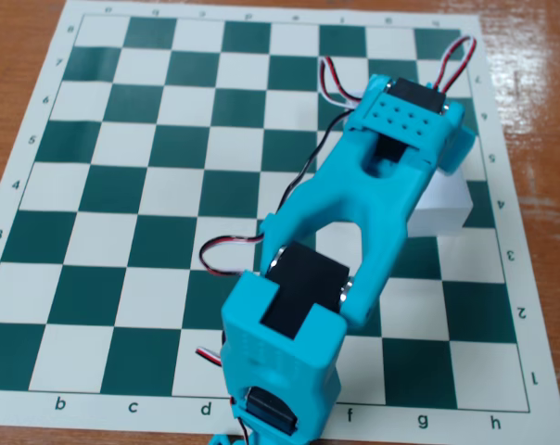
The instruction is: Grab the toy horse and put it in the box.
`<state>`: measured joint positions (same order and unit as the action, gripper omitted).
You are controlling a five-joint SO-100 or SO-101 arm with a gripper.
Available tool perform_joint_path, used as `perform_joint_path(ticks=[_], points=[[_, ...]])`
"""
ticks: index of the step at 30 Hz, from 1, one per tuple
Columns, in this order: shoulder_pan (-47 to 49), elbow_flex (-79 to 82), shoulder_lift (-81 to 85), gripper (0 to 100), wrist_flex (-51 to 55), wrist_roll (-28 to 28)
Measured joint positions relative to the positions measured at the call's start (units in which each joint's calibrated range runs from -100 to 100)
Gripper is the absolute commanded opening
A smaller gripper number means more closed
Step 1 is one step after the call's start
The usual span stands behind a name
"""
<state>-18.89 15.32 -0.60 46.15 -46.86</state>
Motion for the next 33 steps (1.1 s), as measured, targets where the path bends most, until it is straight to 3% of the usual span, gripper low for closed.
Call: perform_joint_path(ticks=[13,16,17,26,33], points=[[0.60,-15.32,-18.64,0,-6.65,0.00],[1.27,-16.95,-19.32,22,-6.57,0.00],[1.49,-16.95,-19.32,24,-6.30,0.00],[3.81,-12.42,-18.47,24,-4.73,0.47],[4.33,1.90,-4.85,22,-1.84,1.30]])
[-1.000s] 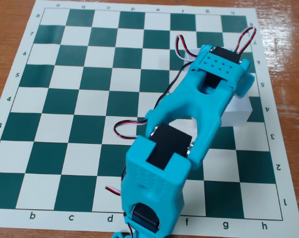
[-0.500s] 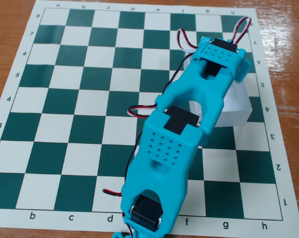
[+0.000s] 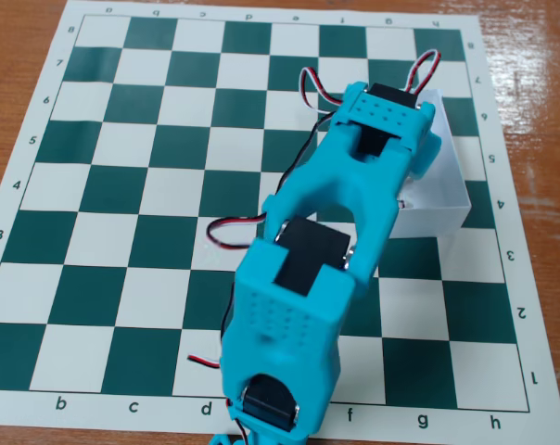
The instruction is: Grab the toy horse and put it in the box.
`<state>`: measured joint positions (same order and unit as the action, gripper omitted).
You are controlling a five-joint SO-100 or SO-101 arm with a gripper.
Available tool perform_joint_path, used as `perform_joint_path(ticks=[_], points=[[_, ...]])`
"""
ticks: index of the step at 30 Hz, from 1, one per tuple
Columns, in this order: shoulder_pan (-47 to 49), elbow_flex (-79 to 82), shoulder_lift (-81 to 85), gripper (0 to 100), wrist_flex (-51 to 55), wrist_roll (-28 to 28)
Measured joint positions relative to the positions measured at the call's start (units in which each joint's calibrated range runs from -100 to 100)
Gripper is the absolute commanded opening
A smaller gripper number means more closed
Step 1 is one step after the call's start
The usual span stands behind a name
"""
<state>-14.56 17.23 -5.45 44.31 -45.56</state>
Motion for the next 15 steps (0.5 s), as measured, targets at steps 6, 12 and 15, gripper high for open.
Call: perform_joint_path(ticks=[6,12,15], points=[[2.76,18.50,18.55,0,5.95,0.26],[9.71,28.65,34.89,0,17.08,2.39],[13.67,37.26,44.09,0,18.65,3.12]])
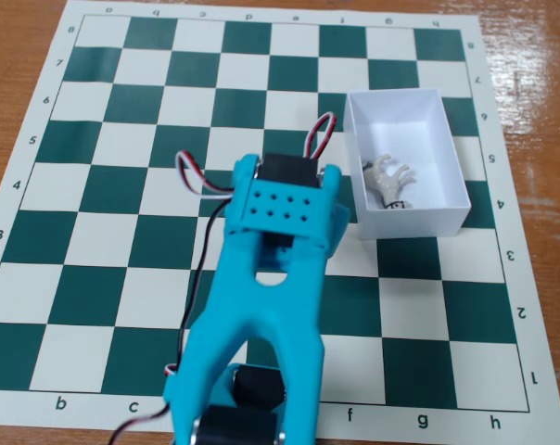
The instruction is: Grab the toy horse and put it in the box.
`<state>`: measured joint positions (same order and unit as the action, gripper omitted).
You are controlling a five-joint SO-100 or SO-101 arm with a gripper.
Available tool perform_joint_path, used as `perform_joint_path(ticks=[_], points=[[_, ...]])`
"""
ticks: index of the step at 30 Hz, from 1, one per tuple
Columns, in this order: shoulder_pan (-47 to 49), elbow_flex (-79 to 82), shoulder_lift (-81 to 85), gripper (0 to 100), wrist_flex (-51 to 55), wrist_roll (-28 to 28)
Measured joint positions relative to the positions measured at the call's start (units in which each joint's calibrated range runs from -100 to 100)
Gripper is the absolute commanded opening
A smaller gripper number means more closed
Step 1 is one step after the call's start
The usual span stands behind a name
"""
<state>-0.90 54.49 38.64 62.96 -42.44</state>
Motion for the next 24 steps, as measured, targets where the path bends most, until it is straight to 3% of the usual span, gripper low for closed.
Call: perform_joint_path(ticks=[12,24], points=[[6.20,42.79,41.02,0,-1.84,0.05],[6.87,45.15,56.77,3,9.46,0.62]])
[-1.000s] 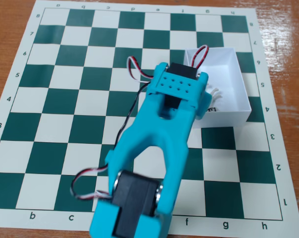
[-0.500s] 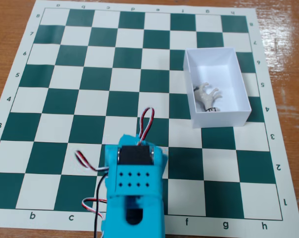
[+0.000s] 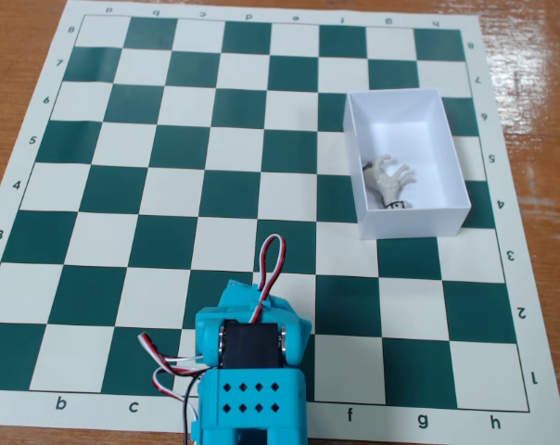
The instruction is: Grab the toy horse and put it in the box.
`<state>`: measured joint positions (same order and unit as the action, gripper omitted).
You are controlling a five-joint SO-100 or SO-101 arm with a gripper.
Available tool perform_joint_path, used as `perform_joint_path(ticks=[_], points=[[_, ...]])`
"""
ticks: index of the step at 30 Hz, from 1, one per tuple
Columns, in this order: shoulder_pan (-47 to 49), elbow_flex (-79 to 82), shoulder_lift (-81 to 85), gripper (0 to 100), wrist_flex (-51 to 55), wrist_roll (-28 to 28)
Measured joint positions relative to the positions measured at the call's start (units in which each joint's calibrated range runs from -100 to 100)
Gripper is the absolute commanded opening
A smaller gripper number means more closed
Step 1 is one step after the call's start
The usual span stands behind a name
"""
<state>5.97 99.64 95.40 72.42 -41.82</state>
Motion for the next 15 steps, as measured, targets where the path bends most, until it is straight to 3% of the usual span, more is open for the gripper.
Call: perform_joint_path(ticks=[15], points=[[-2.09,0.00,4.17,3,2.19,-0.05]])
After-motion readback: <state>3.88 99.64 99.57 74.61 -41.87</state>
